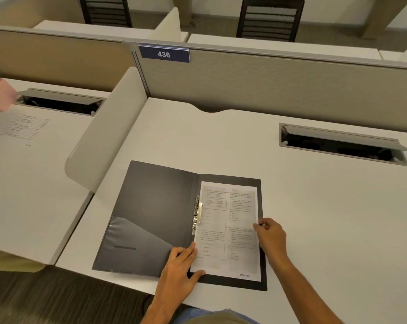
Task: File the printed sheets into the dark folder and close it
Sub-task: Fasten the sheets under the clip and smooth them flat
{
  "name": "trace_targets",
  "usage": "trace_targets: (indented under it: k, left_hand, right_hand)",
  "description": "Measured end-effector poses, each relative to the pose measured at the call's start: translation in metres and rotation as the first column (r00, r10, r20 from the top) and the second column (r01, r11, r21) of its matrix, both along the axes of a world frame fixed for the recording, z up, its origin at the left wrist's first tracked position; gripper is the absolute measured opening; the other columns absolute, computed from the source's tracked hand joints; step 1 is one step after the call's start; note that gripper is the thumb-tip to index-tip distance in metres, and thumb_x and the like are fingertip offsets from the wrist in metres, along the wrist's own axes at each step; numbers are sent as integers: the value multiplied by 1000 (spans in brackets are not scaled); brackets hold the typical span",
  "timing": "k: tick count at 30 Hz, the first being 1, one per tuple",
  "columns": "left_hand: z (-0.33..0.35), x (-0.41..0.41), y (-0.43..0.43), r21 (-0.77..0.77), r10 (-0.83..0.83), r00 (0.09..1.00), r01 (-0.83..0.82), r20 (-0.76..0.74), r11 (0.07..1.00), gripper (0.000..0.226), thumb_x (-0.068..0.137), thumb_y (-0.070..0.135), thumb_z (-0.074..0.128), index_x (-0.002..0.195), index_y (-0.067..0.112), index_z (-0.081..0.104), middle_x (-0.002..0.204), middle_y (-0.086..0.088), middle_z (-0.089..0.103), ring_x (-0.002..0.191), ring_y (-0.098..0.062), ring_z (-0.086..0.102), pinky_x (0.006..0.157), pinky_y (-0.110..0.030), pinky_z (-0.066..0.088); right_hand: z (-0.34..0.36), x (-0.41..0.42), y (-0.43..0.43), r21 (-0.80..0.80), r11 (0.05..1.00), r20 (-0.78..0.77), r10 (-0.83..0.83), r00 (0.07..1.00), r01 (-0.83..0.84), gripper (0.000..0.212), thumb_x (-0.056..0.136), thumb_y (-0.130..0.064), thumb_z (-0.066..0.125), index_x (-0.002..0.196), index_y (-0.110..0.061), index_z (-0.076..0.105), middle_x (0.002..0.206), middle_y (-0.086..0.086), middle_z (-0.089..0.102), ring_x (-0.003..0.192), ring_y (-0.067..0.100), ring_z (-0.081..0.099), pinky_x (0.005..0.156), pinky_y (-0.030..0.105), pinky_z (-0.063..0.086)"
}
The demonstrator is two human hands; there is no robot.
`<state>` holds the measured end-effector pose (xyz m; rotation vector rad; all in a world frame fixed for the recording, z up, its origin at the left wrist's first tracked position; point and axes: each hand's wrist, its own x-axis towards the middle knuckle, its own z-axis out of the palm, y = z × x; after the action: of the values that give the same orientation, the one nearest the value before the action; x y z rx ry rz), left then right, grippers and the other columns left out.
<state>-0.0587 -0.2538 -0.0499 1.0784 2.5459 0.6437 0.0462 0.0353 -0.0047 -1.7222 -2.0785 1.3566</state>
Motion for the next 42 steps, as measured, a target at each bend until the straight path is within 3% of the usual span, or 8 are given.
trace_targets:
  k: [7, 13, 19, 24, 28, 33, 37, 42]
  left_hand:
    - [-9, -2, -4, 11, -68, 996, 69, -63, 998, 74, 82, 54, 84, 142, 15, 66, 148, 4, 63, 123, -12, 55, 103, -30, 56]
    - [-14, -3, -7, 36, -91, 993, 94, -75, 995, 68, 86, 55, 81, 140, 16, 68, 152, 4, 60, 125, -12, 49, 103, -33, 56]
    - [-17, -2, -8, 30, -88, 993, 90, -76, 995, 69, 88, 56, 77, 143, 18, 65, 154, 5, 57, 128, -9, 46, 107, -28, 48]
    - [-16, 1, -8, 49, -74, 995, 77, -60, 996, 69, 87, 55, 78, 145, 20, 63, 153, 6, 57, 128, -6, 43, 107, -25, 44]
    - [-19, 0, -8, 50, -75, 995, 78, -61, 996, 72, 89, 60, 71, 148, 20, 60, 154, 6, 55, 129, -2, 36, 108, -27, 47]
    - [-22, 1, -10, 71, -74, 996, 78, -50, 994, 72, 93, 67, 59, 148, 20, 61, 157, 6, 53, 131, -9, 44, 109, -29, 49]
    - [-24, 4, -10, 82, -91, 994, 96, -66, 992, 66, 93, 58, 67, 145, 17, 63, 157, 2, 55, 131, -17, 50, 107, -30, 50]
    - [-19, 7, -9, 75, -63, 997, 66, -46, 995, 66, 94, 59, 65, 145, 17, 63, 158, 2, 54, 132, -16, 49, 108, -27, 48]
  right_hand:
    - [3, 2, 3, -45, 999, -72, -29, 997, 26, 14, 104, -25, 70, 117, -21, 67, 110, 1, 68, 95, 26, 68, 87, 44, 64]
    - [7, -4, 18, -108, 994, -69, -37, 997, 29, 5, 103, -25, 71, 102, -19, 70, 104, 7, 74, 91, 29, 72, 90, 52, 67]
    - [19, -8, 25, -173, 985, -86, -1, 996, -14, 9, 105, -23, 67, 99, -16, 71, 103, 9, 75, 94, 31, 74, 81, 42, 67]
    - [24, -9, 22, -129, 989, -60, 69, 996, -77, 10, 104, -20, 69, 95, -14, 71, 99, 8, 74, 92, 31, 74, 87, 49, 68]
    - [26, -10, 18, -61, 986, 21, 156, 988, -154, 14, 103, -22, 70, 107, -9, 72, 112, 13, 75, 83, 18, 69, 91, 43, 66]
    - [39, -17, -10, 266, 747, 352, 513, 783, -609, 62, 100, -33, 72, 157, -22, 49, 156, 3, 52, 128, 25, 65, 97, 37, 62]
    - [36, -30, -40, 178, 576, 474, 660, 583, -798, 93, 92, -47, 79, 167, -38, 25, 180, 5, 20, 148, 33, 49, 110, 46, 56]
    - [25, -32, -57, 81, 474, 596, 682, 423, -877, 109, 89, -57, 80, 170, -38, 10, 183, 6, 2, 160, 45, 24, 116, 52, 50]
